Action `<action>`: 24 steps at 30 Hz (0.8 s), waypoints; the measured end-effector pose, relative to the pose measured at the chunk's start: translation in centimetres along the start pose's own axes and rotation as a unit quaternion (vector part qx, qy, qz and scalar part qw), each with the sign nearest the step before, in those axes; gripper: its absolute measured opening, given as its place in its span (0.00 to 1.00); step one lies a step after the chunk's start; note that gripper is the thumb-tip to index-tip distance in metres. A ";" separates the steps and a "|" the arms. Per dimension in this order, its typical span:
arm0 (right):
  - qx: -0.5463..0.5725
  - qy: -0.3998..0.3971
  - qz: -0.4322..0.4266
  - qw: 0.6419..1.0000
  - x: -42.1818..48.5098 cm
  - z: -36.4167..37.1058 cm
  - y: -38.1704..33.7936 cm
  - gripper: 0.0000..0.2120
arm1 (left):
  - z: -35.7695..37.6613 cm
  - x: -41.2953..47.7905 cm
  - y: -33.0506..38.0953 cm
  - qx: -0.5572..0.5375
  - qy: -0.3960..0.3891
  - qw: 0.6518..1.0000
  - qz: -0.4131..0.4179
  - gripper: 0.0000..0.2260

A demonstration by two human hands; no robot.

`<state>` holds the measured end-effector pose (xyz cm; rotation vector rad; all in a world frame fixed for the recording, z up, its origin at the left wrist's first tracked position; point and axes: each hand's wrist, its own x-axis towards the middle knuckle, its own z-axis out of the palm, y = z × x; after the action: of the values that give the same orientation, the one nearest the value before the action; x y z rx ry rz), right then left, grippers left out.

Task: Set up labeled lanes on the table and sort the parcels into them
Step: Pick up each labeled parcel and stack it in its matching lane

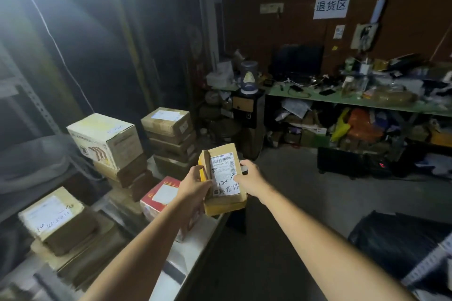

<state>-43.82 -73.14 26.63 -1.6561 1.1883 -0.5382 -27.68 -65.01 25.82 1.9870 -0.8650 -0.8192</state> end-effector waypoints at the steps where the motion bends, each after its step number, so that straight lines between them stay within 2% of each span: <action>1: -0.008 -0.006 -0.007 1.000 1.7 -0.2 -0.3 0.21 | 0.1 1.5 0.4 -0.001 0.000 1.000 -0.004 0.29; 10: -0.068 -0.032 -0.011 0.997 17.5 0.0 -0.4 0.20 | 2.2 16.5 1.3 -0.048 0.006 0.997 -0.061 0.31; 17: -0.140 -0.111 -0.006 0.984 28.8 1.2 1.2 0.19 | 4.8 24.2 -0.1 -0.107 0.026 0.984 -0.137 0.32; 24: -0.174 -0.225 -0.023 0.958 38.3 3.9 4.8 0.18 | 8.0 29.0 -2.1 -0.139 0.091 0.960 -0.224 0.33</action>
<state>-26.81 -105.61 13.80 -1.9745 0.9384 0.0365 -17.21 -90.47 13.44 1.9873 -0.1746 -0.9303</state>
